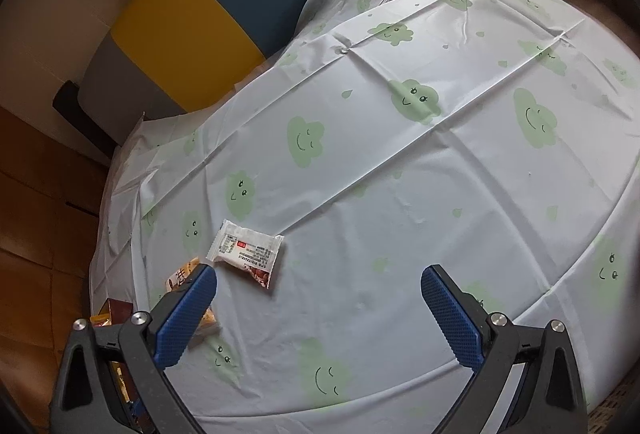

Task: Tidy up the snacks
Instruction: 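Move both tools away from the tray toward the pastry bag and white bar, then grasp the pastry bag with brown print using the left tool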

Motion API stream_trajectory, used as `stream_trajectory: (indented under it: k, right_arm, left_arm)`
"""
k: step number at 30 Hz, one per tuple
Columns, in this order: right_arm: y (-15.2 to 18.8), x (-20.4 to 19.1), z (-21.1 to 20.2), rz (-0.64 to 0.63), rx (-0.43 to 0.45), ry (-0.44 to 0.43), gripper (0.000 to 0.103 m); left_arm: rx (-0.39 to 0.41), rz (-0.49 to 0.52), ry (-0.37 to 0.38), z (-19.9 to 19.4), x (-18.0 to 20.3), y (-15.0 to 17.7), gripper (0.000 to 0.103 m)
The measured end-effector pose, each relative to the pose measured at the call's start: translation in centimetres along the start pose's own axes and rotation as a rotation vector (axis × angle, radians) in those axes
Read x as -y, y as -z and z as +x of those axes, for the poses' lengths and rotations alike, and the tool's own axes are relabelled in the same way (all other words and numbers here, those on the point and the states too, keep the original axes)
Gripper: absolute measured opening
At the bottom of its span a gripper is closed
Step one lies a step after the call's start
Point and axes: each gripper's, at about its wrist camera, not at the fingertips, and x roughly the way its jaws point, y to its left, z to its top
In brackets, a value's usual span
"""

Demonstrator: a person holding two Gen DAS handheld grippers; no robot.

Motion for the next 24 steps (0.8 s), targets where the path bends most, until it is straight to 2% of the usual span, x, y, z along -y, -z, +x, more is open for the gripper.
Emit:
stream_trajectory:
  k: [5,7,9,12,14,18,24]
  right_arm:
    - [0.1,-0.2,0.3,-0.007,-0.017,-0.012,0.103]
    - [0.1,-0.3,0.4,-0.011,-0.024,-0.019,0.103]
    - [0.1,-0.4,0.5,-0.015,-0.03,-0.026,0.103]
    - [0.0,-0.4,0.5,-0.019,-0.032,-0.03,0.103]
    - [0.0,-0.4,0.5,-0.016,-0.03,-0.033,0.103]
    - [-0.2,-0.4,0.6,-0.014,-0.037,-0.041,0.103]
    - [-0.1,-0.9,0.9,-0.033,-0.046,-0.057,0.103]
  left_arm:
    - [-0.028,0.002,0.032,1.2,0.7,-1.3,0.036]
    - [-0.029,0.012,0.034,1.6,1.2,-2.0,0.041]
    - [-0.032,0.019,0.048,2.0,1.6,-2.8,0.051]
    - [-0.05,0.01,0.069,3.2,2.0,-4.0,0.059]
    - [-0.057,-0.011,0.076,4.0,2.1,-5.1,0.061]
    - [-0.068,-0.076,0.099,5.6,2.1,-7.0,0.075]
    - [-0.081,-0.125,0.098,8.0,2.7,-9.0,0.079]
